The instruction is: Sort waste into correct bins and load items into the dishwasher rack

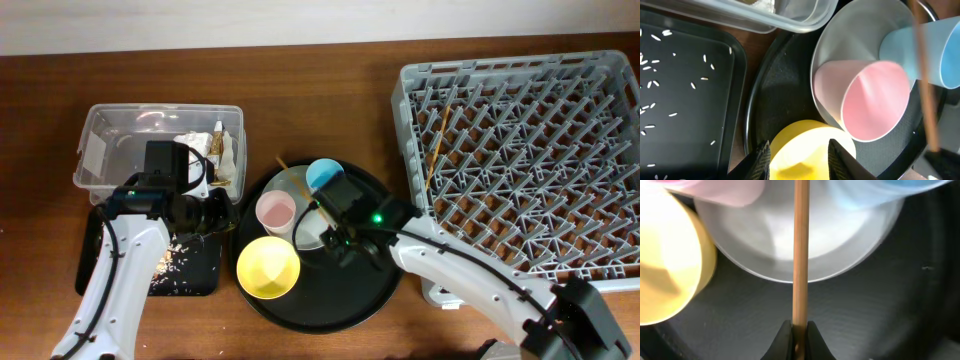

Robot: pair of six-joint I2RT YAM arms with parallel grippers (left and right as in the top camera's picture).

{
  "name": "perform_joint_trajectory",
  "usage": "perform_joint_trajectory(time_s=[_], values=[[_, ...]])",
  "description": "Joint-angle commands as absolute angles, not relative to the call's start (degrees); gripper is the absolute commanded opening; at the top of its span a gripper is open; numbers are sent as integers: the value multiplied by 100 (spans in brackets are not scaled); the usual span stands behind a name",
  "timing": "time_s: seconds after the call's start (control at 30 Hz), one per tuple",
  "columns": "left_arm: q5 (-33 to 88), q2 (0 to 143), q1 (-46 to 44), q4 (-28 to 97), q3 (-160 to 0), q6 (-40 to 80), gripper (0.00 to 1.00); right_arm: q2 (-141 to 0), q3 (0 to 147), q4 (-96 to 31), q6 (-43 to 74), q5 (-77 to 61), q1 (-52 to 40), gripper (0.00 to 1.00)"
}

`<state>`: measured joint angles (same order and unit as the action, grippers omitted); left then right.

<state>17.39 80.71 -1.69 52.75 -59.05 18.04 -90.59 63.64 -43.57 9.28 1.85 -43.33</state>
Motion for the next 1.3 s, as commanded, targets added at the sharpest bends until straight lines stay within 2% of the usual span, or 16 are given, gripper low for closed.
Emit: perform_joint_trajectory(time_s=[0.0,0.1,0.3,0.43,0.53,0.8,1.27], values=[[1804,8097,-158,5352,-6025,1793,37,-8820,7085,-4801,1146,987,-4182,4],[1804,8099,-158,5415,-6025,1758,37,-8672,7537,-5286,1146,1173,-3830,4],[1804,8099,-161,5496,-6025,1680,37,-8287,7898,-6086,961,1288,-2222,4],[1802,8099,-161,5470,-6025,1680,37,-8372,7891,-6447,364,1162,-1122,4],[1802,8099,-161,5452,-6025,1680,37,-8484,7865,-6455,-14,690,-696,4],[1802,8099,-161,5461,-6025,1680,37,-8912,7865,-6453,-670,451,-366,4],[1802,8099,-158,5457,-6025,1640,37,-9463,7865,-6326,-381,489,-99,4]])
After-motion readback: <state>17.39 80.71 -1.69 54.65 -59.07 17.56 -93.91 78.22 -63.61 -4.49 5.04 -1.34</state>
